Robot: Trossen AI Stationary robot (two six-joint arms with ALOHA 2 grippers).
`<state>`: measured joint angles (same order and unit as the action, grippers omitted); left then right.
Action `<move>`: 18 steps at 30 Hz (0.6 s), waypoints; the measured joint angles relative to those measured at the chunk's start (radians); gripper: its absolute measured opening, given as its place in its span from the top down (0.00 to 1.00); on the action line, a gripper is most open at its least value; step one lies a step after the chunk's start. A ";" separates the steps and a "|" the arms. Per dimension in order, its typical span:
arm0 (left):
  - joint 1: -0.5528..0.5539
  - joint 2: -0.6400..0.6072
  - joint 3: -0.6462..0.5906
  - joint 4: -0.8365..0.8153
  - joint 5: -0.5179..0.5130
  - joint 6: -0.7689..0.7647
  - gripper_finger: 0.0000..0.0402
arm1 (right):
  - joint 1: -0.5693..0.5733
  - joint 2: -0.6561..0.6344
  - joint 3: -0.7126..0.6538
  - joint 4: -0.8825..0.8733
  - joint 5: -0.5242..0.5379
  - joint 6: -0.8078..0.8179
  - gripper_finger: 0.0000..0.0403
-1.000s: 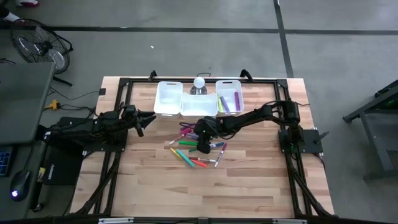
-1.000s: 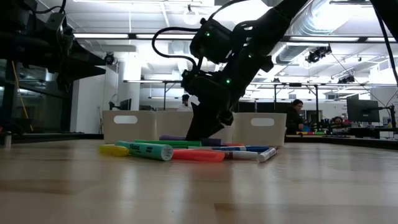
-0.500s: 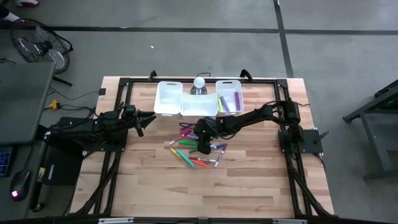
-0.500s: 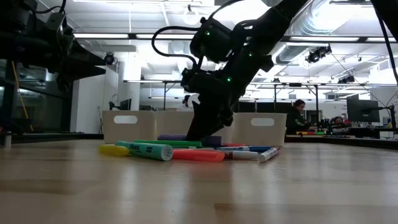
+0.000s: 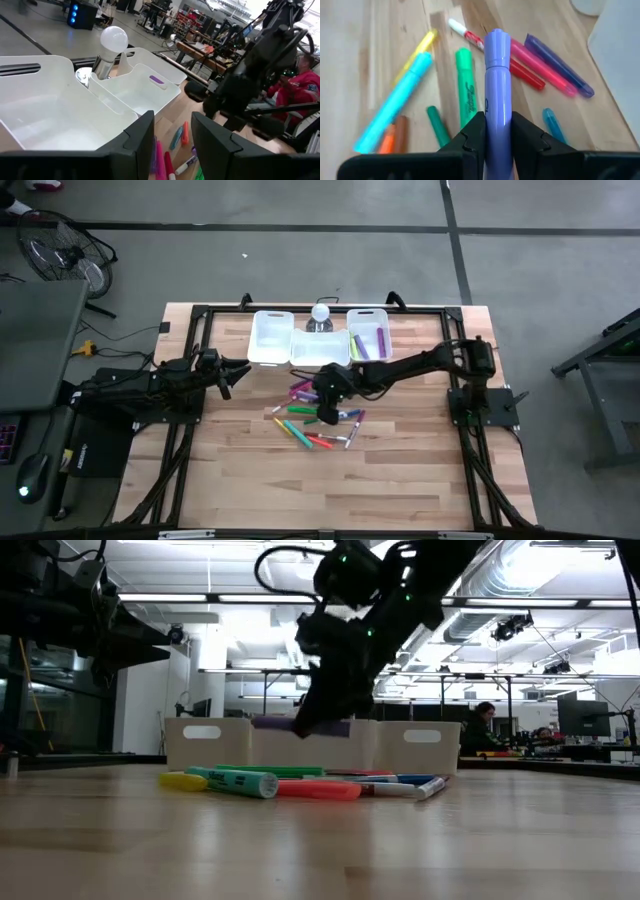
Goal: Pick & Place Markers
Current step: Put the purple highlighter pen into the right white bin
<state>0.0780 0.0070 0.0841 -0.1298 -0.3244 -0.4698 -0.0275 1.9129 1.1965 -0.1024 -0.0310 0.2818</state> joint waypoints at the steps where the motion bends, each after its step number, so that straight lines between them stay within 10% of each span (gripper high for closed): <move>1: 0.000 0.000 0.000 0.000 0.000 0.000 0.68 | 0.001 -0.009 0.000 -0.005 0.006 0.008 0.86; 18: 0.000 0.000 0.000 0.000 0.000 0.000 0.68 | 0.064 -0.149 0.000 -0.135 0.079 0.295 0.86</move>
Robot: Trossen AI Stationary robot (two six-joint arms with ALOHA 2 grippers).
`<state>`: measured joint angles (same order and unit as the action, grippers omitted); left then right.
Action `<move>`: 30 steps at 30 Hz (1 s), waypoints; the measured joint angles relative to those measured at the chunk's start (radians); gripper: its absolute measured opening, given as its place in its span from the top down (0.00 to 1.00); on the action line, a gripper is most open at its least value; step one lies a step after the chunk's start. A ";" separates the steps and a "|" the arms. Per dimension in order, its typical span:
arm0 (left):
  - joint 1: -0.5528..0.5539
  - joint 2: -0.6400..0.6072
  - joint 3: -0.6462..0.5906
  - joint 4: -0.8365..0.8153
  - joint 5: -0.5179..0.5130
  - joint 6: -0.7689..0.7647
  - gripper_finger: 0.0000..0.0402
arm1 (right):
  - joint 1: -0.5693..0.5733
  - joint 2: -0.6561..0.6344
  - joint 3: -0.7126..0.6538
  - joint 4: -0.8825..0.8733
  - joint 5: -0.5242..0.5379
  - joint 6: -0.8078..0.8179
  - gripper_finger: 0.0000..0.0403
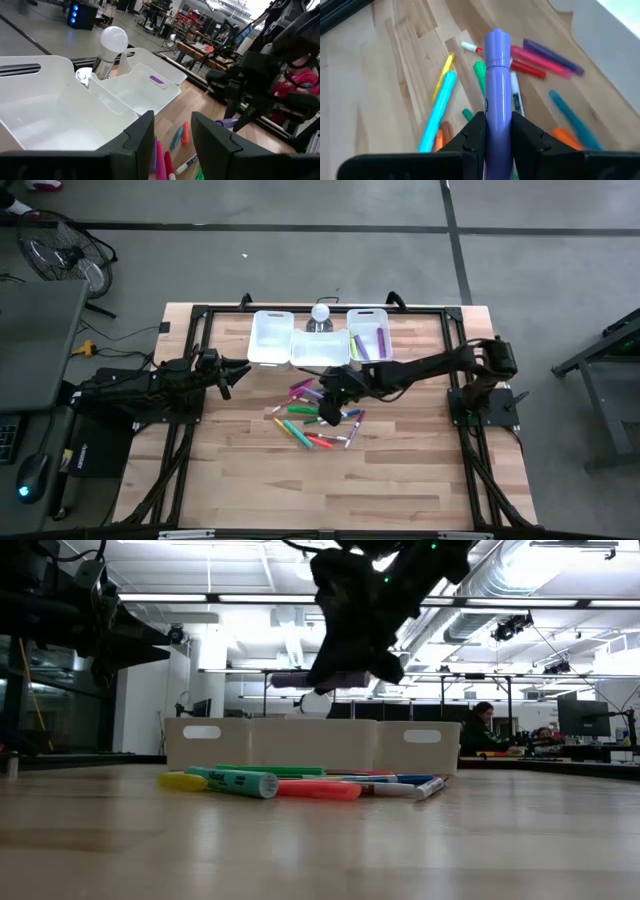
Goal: Pick & Place Markers
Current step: Put the purple highlighter pen into the right white bin
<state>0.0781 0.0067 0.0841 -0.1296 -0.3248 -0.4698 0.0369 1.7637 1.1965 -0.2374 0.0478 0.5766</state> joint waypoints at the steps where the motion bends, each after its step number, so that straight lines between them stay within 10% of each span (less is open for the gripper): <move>1: 0.000 0.000 0.000 0.000 0.000 0.000 0.68 | 0.004 -0.009 0.000 -0.016 0.007 0.020 0.86; 30: 0.000 0.000 0.000 0.000 0.001 0.000 0.68 | -0.104 -0.279 0.000 -0.688 0.319 0.361 0.86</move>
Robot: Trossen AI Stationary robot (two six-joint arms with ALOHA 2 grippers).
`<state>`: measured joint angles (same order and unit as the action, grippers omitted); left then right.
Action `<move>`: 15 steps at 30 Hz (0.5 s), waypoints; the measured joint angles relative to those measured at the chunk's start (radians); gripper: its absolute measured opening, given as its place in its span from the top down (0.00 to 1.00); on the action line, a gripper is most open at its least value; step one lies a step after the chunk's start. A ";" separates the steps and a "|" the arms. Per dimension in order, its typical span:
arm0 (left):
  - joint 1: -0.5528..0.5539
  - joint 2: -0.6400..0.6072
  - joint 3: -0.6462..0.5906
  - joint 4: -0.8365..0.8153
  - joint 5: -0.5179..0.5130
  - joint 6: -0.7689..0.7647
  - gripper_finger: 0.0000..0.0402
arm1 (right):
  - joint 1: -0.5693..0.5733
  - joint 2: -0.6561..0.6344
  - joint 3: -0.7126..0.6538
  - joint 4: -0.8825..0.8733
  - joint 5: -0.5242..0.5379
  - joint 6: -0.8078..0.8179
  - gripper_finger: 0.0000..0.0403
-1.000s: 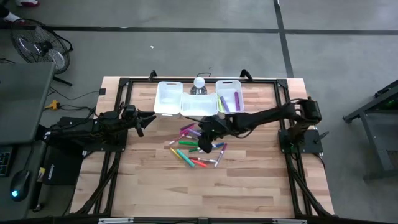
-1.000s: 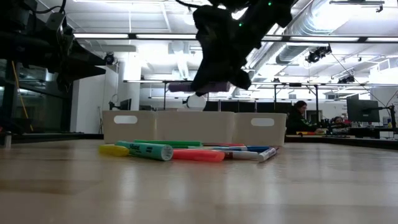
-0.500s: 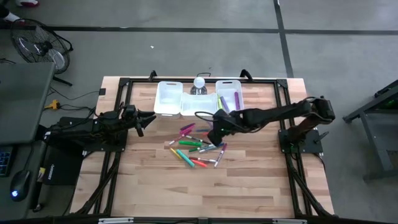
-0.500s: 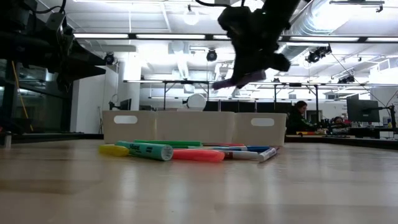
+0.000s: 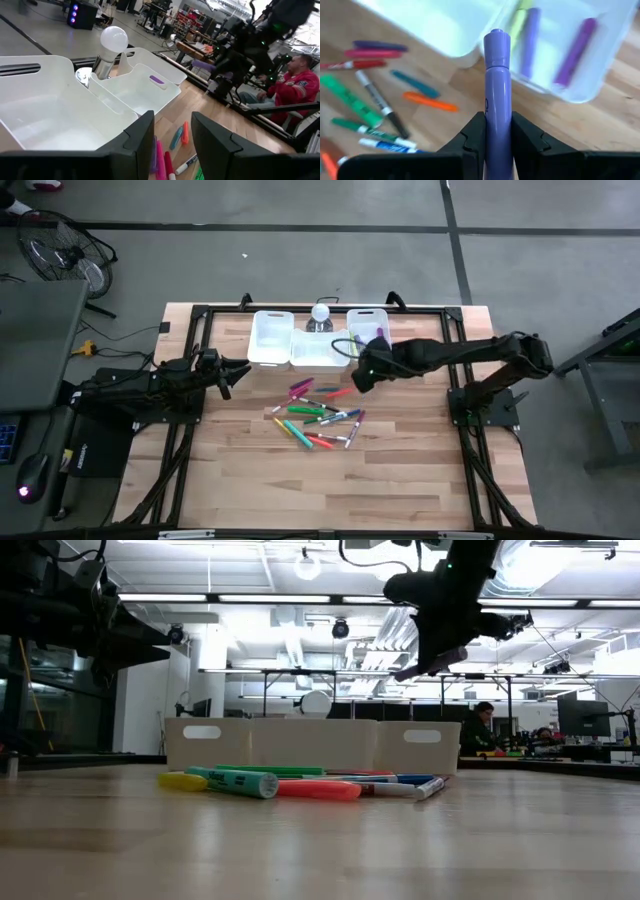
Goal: Pick & Place Markers
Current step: Put the purple highlighter pen into the right white bin
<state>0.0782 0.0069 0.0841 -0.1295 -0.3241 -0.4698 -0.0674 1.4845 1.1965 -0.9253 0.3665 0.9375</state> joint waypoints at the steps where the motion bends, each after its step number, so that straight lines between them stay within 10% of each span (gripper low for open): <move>1: 0.000 0.000 0.000 0.000 0.000 0.000 0.68 | -0.015 -0.003 0.000 -0.008 0.004 0.000 0.86; 15: 0.000 0.000 0.000 0.000 0.000 0.000 0.68 | -0.269 0.013 0.000 0.044 0.002 -0.054 0.85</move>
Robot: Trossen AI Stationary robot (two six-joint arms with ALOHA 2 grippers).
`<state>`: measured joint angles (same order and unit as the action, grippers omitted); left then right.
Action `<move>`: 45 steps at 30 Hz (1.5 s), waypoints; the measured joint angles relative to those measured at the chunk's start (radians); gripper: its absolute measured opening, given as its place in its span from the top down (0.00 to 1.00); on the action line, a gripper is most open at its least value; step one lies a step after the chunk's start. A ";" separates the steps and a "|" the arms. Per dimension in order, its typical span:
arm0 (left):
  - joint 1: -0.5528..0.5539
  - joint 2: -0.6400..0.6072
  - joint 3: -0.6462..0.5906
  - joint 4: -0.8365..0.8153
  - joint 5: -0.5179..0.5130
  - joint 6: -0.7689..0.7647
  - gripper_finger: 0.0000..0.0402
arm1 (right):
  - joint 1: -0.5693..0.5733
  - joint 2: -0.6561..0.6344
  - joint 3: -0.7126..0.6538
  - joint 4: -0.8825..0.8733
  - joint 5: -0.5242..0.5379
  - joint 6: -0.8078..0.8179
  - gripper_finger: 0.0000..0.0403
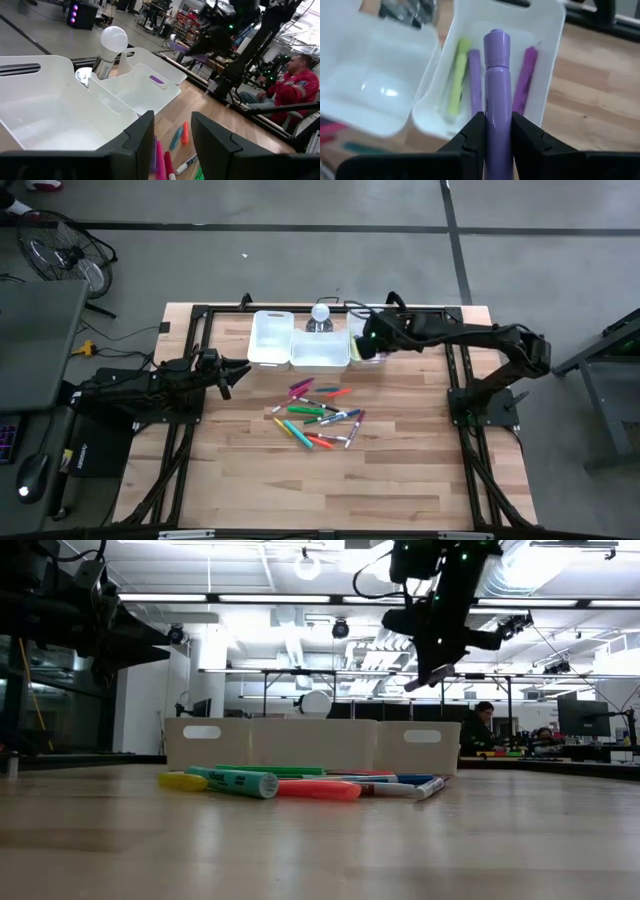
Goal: Pick & Place Markers
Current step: Put the purple highlighter pen into the right white bin
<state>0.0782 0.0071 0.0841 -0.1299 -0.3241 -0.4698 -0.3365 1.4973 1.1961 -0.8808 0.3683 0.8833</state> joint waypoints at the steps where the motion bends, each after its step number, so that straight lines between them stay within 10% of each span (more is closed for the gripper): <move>1: 0.000 0.000 0.000 0.000 0.000 0.000 0.68 | -0.013 0.008 0.000 0.008 -0.001 -0.001 0.85; 21: 0.000 0.000 0.000 0.000 0.000 0.000 0.68 | -0.188 0.288 -0.001 0.288 -0.176 -0.011 0.80; 45: 0.000 0.000 0.000 0.000 0.000 0.000 0.68 | -0.192 0.307 0.000 0.264 -0.192 -0.059 0.79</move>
<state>0.0780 0.0071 0.0841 -0.1296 -0.3244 -0.4698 -0.5289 1.8042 1.1957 -0.6170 0.1760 0.8244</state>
